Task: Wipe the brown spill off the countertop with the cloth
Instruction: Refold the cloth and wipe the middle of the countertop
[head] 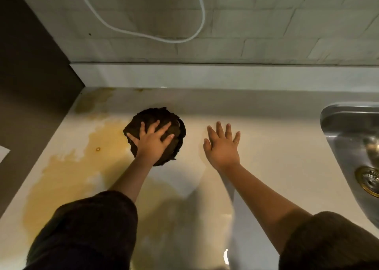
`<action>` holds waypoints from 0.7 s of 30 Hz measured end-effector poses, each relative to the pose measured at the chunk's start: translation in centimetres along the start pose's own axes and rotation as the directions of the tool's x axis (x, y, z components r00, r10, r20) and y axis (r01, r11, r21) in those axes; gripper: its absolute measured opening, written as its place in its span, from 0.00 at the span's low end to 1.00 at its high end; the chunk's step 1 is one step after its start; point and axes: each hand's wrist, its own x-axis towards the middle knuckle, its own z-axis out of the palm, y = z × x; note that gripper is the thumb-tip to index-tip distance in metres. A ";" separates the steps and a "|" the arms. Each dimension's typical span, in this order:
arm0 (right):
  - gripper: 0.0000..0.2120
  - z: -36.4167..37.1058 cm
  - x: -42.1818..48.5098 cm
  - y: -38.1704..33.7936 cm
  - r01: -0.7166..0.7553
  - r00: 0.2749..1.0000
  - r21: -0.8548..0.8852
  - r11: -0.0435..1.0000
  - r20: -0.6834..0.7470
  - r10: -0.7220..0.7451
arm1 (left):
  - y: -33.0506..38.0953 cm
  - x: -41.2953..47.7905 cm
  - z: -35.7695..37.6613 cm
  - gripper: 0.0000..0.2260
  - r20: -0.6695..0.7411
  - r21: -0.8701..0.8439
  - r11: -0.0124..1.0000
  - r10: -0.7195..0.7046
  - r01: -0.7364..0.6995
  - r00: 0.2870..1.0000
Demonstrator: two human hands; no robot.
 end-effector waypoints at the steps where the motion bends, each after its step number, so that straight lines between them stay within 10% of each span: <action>1: 0.26 0.0 0.0 -0.1 -0.002 1.000 0.003 1.000 -0.002 0.002 | 0.7 0.0 0.1 0.21 0.001 -0.009 0.999 -0.031 0.031 1.000; 13: 0.26 0.1 -0.1 0.1 0.016 1.000 -0.055 0.998 0.002 -0.016 | -0.6 -8.9 0.9 0.26 -0.006 0.047 0.977 0.209 -0.209 0.978; 21: 0.26 0.0 0.0 0.0 0.008 1.000 -0.056 0.998 0.010 -0.008 | 1.7 -6.1 0.4 0.21 -0.002 -0.004 0.998 -0.056 0.056 0.998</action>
